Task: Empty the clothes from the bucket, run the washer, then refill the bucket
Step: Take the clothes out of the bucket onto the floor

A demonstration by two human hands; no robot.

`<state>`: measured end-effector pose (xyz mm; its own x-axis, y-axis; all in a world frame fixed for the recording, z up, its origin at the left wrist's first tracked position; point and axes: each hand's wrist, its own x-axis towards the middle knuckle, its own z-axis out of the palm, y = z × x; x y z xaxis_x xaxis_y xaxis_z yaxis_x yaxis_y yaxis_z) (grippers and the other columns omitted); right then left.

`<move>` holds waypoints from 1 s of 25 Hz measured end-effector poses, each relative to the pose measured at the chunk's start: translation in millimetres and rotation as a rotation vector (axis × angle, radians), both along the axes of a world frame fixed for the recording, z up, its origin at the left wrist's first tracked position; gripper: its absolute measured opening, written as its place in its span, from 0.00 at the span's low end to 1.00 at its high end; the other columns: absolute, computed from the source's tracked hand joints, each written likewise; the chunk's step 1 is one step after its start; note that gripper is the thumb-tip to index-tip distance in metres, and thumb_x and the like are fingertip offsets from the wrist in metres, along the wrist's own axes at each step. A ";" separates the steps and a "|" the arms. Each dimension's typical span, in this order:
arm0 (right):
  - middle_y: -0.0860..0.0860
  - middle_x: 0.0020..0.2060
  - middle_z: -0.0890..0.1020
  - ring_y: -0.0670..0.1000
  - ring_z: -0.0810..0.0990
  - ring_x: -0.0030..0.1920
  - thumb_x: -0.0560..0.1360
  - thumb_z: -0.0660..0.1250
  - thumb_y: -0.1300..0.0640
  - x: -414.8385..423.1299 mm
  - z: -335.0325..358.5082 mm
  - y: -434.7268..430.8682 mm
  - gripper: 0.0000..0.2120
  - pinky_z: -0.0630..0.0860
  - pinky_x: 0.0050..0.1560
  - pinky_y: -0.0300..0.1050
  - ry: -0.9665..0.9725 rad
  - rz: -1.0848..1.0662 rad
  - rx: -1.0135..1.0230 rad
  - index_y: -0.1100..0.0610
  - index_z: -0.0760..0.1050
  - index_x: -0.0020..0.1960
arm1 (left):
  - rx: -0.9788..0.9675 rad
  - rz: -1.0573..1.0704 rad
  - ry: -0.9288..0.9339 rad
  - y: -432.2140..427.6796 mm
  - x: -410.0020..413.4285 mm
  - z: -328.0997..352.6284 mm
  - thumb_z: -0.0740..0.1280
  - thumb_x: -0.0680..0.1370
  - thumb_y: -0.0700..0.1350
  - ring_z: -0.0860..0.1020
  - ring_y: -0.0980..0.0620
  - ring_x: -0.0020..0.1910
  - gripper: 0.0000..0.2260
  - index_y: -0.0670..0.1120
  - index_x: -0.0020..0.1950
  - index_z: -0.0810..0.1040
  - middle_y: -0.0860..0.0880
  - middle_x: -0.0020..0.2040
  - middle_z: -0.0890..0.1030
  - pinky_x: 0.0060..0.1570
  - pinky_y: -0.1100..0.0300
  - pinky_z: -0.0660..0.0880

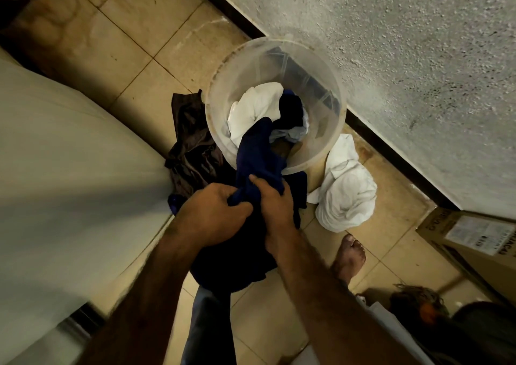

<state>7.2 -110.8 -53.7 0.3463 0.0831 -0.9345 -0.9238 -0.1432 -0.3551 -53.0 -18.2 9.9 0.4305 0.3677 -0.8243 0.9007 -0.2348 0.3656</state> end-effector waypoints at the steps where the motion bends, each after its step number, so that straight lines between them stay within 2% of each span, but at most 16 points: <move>1: 0.59 0.53 0.84 0.59 0.83 0.51 0.74 0.72 0.59 1.9 1.1 1.3 0.20 0.83 0.47 0.50 0.017 0.029 -0.022 0.60 0.78 0.66 | 0.001 0.053 -0.013 -0.3 -3.1 -2.4 0.69 0.75 0.50 0.79 0.50 0.33 0.06 0.48 0.42 0.80 0.50 0.34 0.81 0.41 0.51 0.80; 2: 0.59 0.47 0.84 0.60 0.83 0.47 0.75 0.69 0.64 2.8 1.2 2.4 0.13 0.82 0.44 0.50 0.047 0.054 -0.049 0.62 0.80 0.59 | 0.011 0.152 -0.038 0.5 -4.8 -5.7 0.70 0.73 0.52 0.81 0.49 0.38 0.06 0.51 0.44 0.80 0.50 0.39 0.82 0.46 0.49 0.82; 3: 0.59 0.44 0.84 0.61 0.84 0.46 0.75 0.68 0.66 1.5 3.4 4.5 0.08 0.82 0.44 0.51 0.070 0.061 -0.057 0.62 0.82 0.54 | 0.018 0.273 -0.073 2.7 -5.0 -8.5 0.72 0.70 0.58 0.82 0.49 0.44 0.10 0.55 0.47 0.78 0.49 0.46 0.83 0.50 0.47 0.82; 5: 0.57 0.40 0.86 0.60 0.86 0.43 0.74 0.68 0.67 -7.4 11.3 10.1 0.07 0.83 0.44 0.51 0.094 0.092 0.002 0.59 0.83 0.46 | 0.006 0.511 -0.128 10.0 -2.7 -19.2 0.72 0.61 0.69 0.81 0.48 0.54 0.27 0.58 0.55 0.74 0.49 0.58 0.80 0.57 0.46 0.80; 6: 0.55 0.37 0.86 0.57 0.85 0.39 0.74 0.68 0.67 -14.0 17.1 13.1 0.08 0.82 0.41 0.49 0.102 0.116 0.055 0.58 0.83 0.43 | -0.016 0.576 -0.145 14.9 0.9 -23.6 0.73 0.60 0.70 0.80 0.48 0.57 0.34 0.57 0.61 0.72 0.49 0.61 0.78 0.60 0.47 0.78; 8: 0.52 0.34 0.85 0.52 0.84 0.36 0.76 0.67 0.67 -30.5 27.4 16.4 0.11 0.81 0.39 0.46 0.130 0.153 0.178 0.55 0.83 0.41 | -0.065 0.612 -0.135 25.8 5.1 -33.5 0.78 0.67 0.60 0.78 0.51 0.60 0.40 0.52 0.74 0.65 0.51 0.64 0.76 0.64 0.52 0.75; 10: 0.54 0.36 0.84 0.53 0.83 0.38 0.76 0.67 0.64 -43.5 29.6 15.8 0.10 0.79 0.44 0.49 0.168 0.166 0.292 0.55 0.83 0.40 | -0.046 0.560 -0.036 37.3 5.9 -39.0 0.77 0.72 0.47 0.76 0.50 0.59 0.38 0.45 0.77 0.63 0.50 0.64 0.75 0.63 0.57 0.74; 11: 0.54 0.37 0.83 0.54 0.82 0.39 0.74 0.68 0.63 -47.9 28.0 14.5 0.07 0.78 0.45 0.51 0.187 0.178 0.348 0.55 0.83 0.40 | -0.022 0.513 0.018 43.3 2.8 -41.3 0.77 0.73 0.43 0.77 0.49 0.58 0.33 0.44 0.75 0.67 0.48 0.62 0.77 0.59 0.58 0.74; 14: 0.53 0.38 0.82 0.52 0.81 0.40 0.69 0.70 0.58 -53.6 24.5 12.1 0.03 0.76 0.48 0.52 0.207 0.274 0.460 0.55 0.82 0.41 | 0.116 0.335 0.095 52.8 -11.2 -41.4 0.72 0.74 0.38 0.79 0.47 0.49 0.17 0.46 0.62 0.81 0.45 0.54 0.82 0.50 0.59 0.75; 17: 0.54 0.49 0.85 0.55 0.84 0.52 0.71 0.72 0.57 -57.1 21.7 12.6 0.08 0.80 0.56 0.54 0.114 0.315 0.330 0.55 0.82 0.50 | 0.277 0.290 0.113 55.1 -21.8 -43.1 0.69 0.73 0.41 0.81 0.43 0.52 0.16 0.50 0.60 0.83 0.45 0.55 0.83 0.53 0.59 0.75; 19: 0.54 0.54 0.84 0.54 0.84 0.54 0.73 0.73 0.59 -55.9 11.5 10.2 0.15 0.82 0.58 0.53 0.062 0.287 0.177 0.54 0.80 0.59 | 0.331 0.295 0.091 51.1 -24.8 -46.0 0.69 0.73 0.44 0.81 0.41 0.54 0.15 0.51 0.59 0.83 0.45 0.57 0.83 0.56 0.56 0.77; 22: 0.52 0.54 0.84 0.52 0.83 0.54 0.75 0.72 0.60 -47.1 -7.4 10.9 0.15 0.81 0.59 0.51 0.008 0.286 0.034 0.54 0.79 0.62 | 0.323 0.303 0.016 40.2 -21.3 -53.4 0.71 0.75 0.48 0.80 0.42 0.55 0.14 0.50 0.60 0.81 0.45 0.57 0.83 0.57 0.54 0.77; 25: 0.52 0.53 0.84 0.51 0.83 0.54 0.77 0.69 0.60 -42.2 -19.8 19.2 0.13 0.81 0.58 0.50 -0.071 0.390 -0.023 0.56 0.80 0.61 | 0.326 0.269 -0.065 32.6 -13.0 -68.4 0.71 0.73 0.57 0.79 0.44 0.58 0.21 0.50 0.62 0.79 0.46 0.60 0.81 0.60 0.51 0.77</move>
